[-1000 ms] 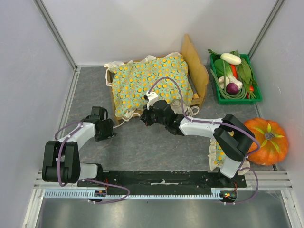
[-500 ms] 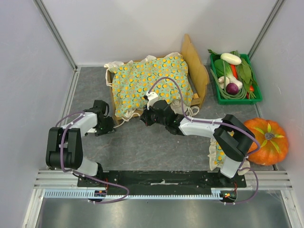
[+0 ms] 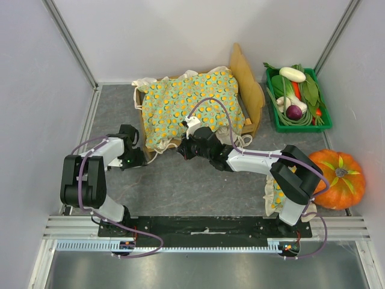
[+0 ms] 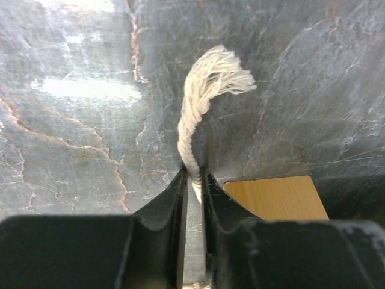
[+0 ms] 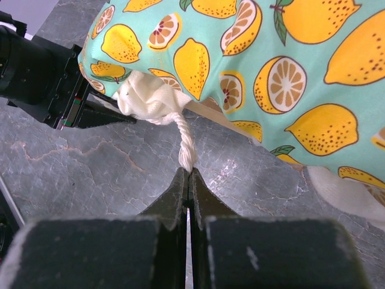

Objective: Set up the pet bed

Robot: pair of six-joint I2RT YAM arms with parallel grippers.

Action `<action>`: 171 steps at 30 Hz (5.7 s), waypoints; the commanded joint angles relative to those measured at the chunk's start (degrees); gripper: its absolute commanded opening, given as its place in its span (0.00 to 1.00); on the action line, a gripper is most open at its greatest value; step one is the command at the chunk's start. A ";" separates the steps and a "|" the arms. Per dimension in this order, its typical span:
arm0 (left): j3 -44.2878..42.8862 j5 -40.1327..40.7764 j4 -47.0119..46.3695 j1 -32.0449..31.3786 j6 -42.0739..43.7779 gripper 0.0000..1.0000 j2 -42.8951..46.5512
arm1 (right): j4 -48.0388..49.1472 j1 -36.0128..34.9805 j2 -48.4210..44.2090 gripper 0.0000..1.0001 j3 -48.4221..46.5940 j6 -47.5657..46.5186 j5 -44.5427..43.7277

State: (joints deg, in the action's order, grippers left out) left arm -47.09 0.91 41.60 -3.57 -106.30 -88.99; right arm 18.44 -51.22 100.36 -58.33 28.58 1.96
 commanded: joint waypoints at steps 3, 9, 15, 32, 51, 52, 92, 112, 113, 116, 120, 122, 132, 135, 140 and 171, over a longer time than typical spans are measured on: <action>0.86 2.95 2.96 -0.03 1.71 0.07 -3.47 | 2.04 -0.19 0.19 0.00 -1.62 0.34 0.94; -0.46 7.78 0.76 0.06 6.71 0.02 -1.36 | 1.87 -0.19 -0.07 0.00 -1.53 -0.10 1.82; 1.56 9.82 -8.28 3.39 17.24 0.02 4.87 | -0.06 -0.19 -1.65 0.00 -1.88 -2.65 2.00; 7.80 5.00 -24.81 19.55 46.09 0.02 16.04 | -7.27 2.79 -2.35 0.00 -4.08 -3.62 -13.90; 10.62 -17.43 -33.61 27.39 58.31 0.31 20.42 | -4.29 -4.31 -1.92 0.00 0.14 -2.39 -6.27; 10.79 -17.34 -33.17 27.30 58.83 0.39 21.91 | -4.20 -5.54 -1.74 0.02 0.49 -2.39 -5.31; -15.58 -8.65 -22.88 -25.78 92.50 0.98 33.35 | -42.35 38.57 -10.00 0.50 -25.54 -18.56 -7.42; -15.31 4.27 -24.20 -46.77 100.41 0.99 22.55 | -37.69 17.14 -34.43 0.00 0.48 2.60 -7.30; -15.22 5.06 -24.72 -47.92 100.41 0.99 20.54 | -37.16 16.34 -34.79 0.00 1.28 4.19 -7.84; -14.70 8.84 -25.95 -52.40 101.38 0.99 17.63 | -35.14 13.36 -35.40 0.00 3.65 9.12 -10.48; -14.08 15.52 -26.14 -58.28 103.57 1.00 12.89 | -35.22 11.41 -35.40 0.00 4.36 11.85 -14.87; -13.82 17.90 -25.61 -59.44 104.28 1.00 12.44 | -35.66 11.41 -35.23 0.00 4.45 12.46 -16.27; -10.92 22.56 -26.05 -60.50 101.11 1.00 20.35 | -34.87 13.78 -32.24 0.00 -0.38 13.96 -32.69; -11.35 23.35 -25.43 -60.50 102.96 1.00 19.56 | -32.25 14.48 -31.98 0.00 -1.35 12.83 -31.95; -11.88 23.44 -25.78 -60.50 108.13 1.00 15.79 | -31.44 14.57 -30.40 0.00 -1.71 11.24 -26.48; -17.51 14.52 -30.72 -45.23 99.32 0.02 12.43 | -36.97 14.57 -45.86 0.64 -2.23 -9.59 -4.62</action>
State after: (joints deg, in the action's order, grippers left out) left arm -60.71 23.22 11.07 -55.83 6.02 -81.62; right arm -18.04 -36.51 56.03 -58.02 24.67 -13.65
